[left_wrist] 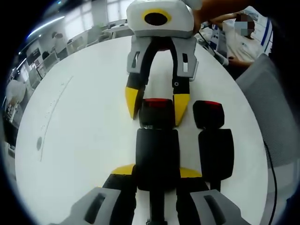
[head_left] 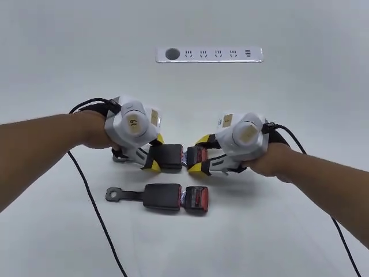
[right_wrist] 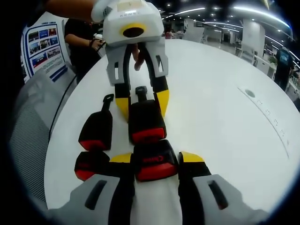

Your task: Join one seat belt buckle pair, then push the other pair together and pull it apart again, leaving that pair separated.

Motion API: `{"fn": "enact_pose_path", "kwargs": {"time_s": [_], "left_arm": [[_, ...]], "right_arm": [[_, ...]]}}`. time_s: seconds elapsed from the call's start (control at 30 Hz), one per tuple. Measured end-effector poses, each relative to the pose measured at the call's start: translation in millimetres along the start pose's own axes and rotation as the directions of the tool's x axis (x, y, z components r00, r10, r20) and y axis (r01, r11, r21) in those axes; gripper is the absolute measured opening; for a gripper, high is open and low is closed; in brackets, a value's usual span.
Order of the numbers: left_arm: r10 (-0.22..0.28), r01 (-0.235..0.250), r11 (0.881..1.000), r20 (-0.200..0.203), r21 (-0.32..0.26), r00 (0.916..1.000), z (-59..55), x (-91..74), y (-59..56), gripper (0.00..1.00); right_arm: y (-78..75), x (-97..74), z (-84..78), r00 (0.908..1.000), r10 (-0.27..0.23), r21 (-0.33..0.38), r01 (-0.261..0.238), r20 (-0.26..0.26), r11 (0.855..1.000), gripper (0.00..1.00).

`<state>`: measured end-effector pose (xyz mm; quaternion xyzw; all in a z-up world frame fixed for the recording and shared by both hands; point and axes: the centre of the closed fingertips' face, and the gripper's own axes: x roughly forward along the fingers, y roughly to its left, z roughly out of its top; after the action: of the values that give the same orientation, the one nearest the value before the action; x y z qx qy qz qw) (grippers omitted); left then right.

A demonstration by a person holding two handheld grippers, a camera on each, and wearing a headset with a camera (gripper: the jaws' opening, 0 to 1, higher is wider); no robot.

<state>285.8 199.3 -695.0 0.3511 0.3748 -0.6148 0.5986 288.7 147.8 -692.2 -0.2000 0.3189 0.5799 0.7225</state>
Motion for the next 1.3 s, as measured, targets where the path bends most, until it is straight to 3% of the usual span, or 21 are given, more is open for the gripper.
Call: {"fn": "enact_pose_path", "kwargs": {"time_s": [0.4, 0.9, 1.3], "left_arm": [[-0.005, 0.005, 1.000, -0.027, 0.012, 0.9996, -0.3, -1.0, 0.8, 0.33], [0.003, -0.003, 1.000, -0.037, -0.009, 0.9993, -4.2, -1.5, 0.4, 0.33], [0.007, -0.008, 0.999, -0.017, -0.043, 0.9998, -3.3, -2.2, -1.2, 0.33]], "right_arm": [[-0.9, 0.7, -1.7, 0.9993, 0.005, -0.035, -0.006, -0.038, 0.999, 0.34], [1.3, 1.2, 0.6, 0.9990, 0.002, -0.052, -0.004, -0.045, 0.999, 0.35], [0.8, 3.0, 1.0, 0.9993, 0.001, -0.054, -0.003, -0.038, 0.999, 0.35]]}}
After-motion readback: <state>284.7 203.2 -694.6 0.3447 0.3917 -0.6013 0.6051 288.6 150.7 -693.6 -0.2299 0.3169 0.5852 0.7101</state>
